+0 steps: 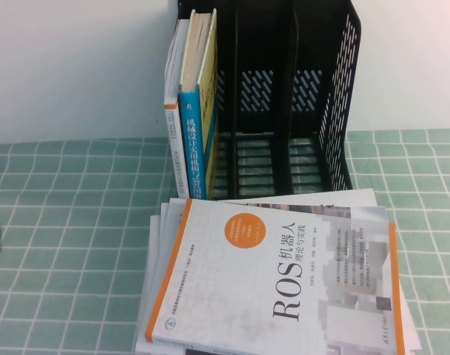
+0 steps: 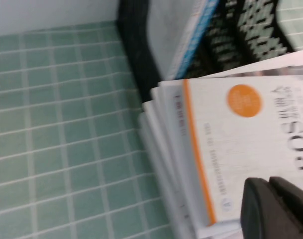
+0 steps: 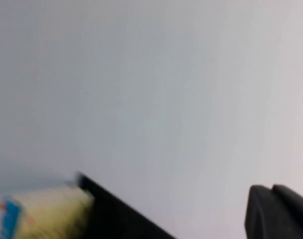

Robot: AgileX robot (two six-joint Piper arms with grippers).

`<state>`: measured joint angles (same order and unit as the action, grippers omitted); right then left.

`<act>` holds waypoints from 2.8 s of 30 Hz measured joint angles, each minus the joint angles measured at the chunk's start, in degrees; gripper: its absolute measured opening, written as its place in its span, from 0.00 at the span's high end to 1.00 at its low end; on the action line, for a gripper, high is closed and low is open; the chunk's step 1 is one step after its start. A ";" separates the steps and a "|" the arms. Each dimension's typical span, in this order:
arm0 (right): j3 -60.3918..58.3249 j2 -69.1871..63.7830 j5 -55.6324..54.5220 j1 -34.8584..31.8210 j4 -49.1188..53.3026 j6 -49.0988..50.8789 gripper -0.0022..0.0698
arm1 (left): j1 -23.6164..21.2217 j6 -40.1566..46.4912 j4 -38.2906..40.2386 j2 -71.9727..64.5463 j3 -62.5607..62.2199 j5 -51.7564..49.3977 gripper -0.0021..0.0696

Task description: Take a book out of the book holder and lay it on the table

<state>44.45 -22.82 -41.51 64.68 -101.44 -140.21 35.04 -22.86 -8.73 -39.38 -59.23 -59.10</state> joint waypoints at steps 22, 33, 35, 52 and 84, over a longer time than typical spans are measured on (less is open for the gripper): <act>-12.33 -16.22 69.10 0.00 26.98 48.37 0.97 | 0.00 33.36 37.81 0.00 0.00 8.43 0.97; -2.48 -17.21 97.51 0.00 101.81 110.21 0.97 | 0.00 34.22 35.91 0.00 0.39 6.16 0.97; -1.82 -15.20 99.31 0.00 108.74 115.14 0.97 | 0.00 34.36 33.71 0.00 1.30 6.43 0.97; -15.40 8.05 89.40 0.00 111.53 124.09 0.97 | 0.00 49.35 28.13 15.14 26.18 27.13 0.97; -21.64 12.65 83.24 0.00 98.48 125.21 0.97 | -0.77 50.53 25.91 19.25 36.47 24.49 0.97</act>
<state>22.80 -10.17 41.73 64.68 -2.96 -15.00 34.27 27.66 17.17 -20.12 -22.76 -34.61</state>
